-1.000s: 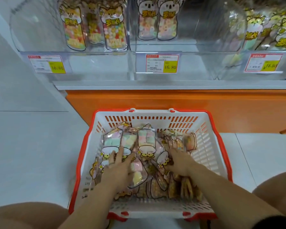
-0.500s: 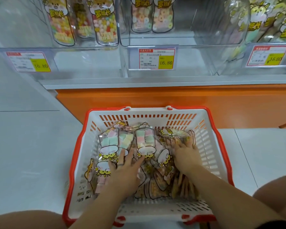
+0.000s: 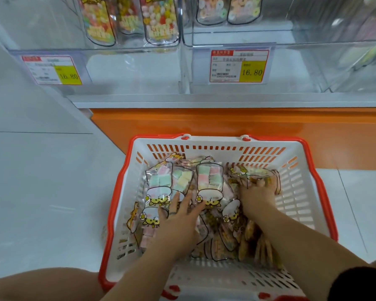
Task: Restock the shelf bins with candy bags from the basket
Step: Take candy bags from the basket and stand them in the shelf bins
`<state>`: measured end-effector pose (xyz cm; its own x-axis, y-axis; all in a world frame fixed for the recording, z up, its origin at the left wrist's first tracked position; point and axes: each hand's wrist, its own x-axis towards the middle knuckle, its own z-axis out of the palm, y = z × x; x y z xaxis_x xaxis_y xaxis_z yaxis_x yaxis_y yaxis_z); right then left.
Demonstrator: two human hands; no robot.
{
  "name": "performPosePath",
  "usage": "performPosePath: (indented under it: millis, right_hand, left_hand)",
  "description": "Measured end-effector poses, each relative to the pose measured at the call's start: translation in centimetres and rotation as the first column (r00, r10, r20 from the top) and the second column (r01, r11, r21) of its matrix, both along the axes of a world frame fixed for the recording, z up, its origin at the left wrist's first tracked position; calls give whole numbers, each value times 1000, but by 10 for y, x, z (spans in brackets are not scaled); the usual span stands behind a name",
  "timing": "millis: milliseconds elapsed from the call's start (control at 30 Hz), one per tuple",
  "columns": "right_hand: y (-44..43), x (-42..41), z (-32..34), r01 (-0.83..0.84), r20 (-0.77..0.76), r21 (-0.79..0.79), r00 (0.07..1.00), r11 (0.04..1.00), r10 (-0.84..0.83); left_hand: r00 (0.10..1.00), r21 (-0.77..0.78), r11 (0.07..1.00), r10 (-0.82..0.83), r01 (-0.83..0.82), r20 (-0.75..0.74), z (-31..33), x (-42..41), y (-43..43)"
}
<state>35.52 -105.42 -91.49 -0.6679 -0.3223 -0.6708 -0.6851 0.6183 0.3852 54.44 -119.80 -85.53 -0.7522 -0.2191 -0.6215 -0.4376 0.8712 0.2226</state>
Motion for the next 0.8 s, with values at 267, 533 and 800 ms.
performPosePath:
  millis: [267, 533, 800]
  right_hand:
    - [5, -9, -6, -151, -23, 150, 987, 977, 156]
    - [49, 0, 33, 81, -20, -501, 994, 861, -105]
    - [48, 14, 97, 204, 129, -827, 976, 524, -176]
  left_hand:
    - [1000, 13, 1000, 4, -4, 1, 0, 0, -1]
    - [1000, 1, 1000, -21, 21, -12, 1, -1, -4]
    - [961, 82, 984, 175, -161, -215, 23, -13, 5]
